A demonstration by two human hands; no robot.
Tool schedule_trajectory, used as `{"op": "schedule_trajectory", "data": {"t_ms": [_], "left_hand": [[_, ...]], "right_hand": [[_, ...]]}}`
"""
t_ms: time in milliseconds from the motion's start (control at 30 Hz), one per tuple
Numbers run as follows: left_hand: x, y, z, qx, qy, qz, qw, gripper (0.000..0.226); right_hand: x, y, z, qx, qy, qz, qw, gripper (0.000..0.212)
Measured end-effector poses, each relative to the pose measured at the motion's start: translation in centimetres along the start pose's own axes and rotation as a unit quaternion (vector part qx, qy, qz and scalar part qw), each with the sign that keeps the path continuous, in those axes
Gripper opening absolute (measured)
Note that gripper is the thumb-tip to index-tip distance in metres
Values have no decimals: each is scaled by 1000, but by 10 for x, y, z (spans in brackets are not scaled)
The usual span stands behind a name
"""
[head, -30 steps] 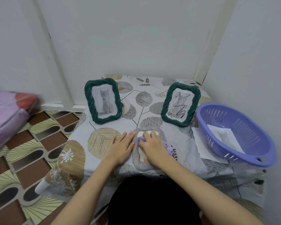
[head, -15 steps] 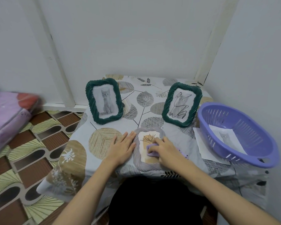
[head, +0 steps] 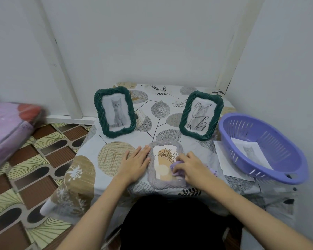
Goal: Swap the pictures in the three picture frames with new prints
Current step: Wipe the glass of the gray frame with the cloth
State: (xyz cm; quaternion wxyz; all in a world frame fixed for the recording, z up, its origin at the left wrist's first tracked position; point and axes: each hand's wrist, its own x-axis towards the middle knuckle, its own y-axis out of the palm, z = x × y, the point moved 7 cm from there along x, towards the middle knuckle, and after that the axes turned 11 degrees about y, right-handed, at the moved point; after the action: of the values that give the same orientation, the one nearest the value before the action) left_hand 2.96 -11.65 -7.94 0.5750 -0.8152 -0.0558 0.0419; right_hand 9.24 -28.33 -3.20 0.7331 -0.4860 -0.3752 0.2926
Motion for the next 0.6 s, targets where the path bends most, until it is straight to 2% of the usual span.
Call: {"op": "schedule_trajectory", "data": {"t_ms": [100,200,267,333,500,533,600], "left_hand": [[0,0,0,1,0,0,1000,48],[0,0,0,1,1,-1,1000,49],[0,0,0,1,1,1,1000,49],[0,1,0,1,2,1,1000,49],[0,1,0,1,5,-1,1000,49],[0,1,0,2,5,0,1000,49],[0,0,0,1,5,-2,1000,49]], "right_hand": [[1,11,5,-1,13,-4,1000,20],[-17,8,7,27,-13,-14,999,11],[-26,-4,1,21,-21,-28,999,21],[-24,-11,-13,3,-14,-32,999,14],[-7,-15,-43,-31,104,-73,991,30],[-8,-14,-40,-25,104,-79,991,26],[-15,-10,-26,-9,49,-75,996,16]]}}
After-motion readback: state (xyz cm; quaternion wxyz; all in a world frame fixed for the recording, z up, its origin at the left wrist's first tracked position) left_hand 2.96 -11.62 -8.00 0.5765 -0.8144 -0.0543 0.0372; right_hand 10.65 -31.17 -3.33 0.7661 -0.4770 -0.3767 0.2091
